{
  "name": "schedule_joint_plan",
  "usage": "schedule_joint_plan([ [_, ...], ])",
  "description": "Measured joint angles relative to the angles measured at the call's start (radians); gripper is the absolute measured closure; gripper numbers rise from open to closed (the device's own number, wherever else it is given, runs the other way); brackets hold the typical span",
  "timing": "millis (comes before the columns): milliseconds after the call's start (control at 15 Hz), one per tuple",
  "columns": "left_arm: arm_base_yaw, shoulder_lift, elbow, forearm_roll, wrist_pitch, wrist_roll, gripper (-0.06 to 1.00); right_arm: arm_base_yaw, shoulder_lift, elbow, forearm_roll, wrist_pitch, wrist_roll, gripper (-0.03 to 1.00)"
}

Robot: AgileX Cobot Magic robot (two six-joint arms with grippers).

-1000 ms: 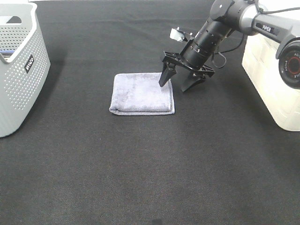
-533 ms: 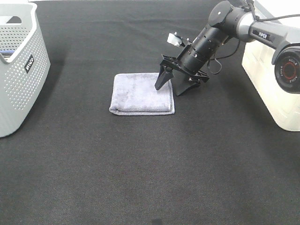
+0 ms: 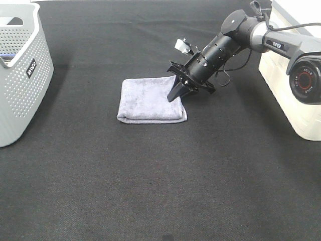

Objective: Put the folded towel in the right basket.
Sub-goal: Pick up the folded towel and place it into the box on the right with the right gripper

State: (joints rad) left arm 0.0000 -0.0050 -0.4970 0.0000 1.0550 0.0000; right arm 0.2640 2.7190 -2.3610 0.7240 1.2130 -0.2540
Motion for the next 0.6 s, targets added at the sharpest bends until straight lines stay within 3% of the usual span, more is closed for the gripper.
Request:
schedule_joint_plan([
  [600,0.000,0.000,0.000,0.000,0.000,0.000,-0.03,0.001,-0.193,0.000,-0.010,0.002,-0.119,0.91],
])
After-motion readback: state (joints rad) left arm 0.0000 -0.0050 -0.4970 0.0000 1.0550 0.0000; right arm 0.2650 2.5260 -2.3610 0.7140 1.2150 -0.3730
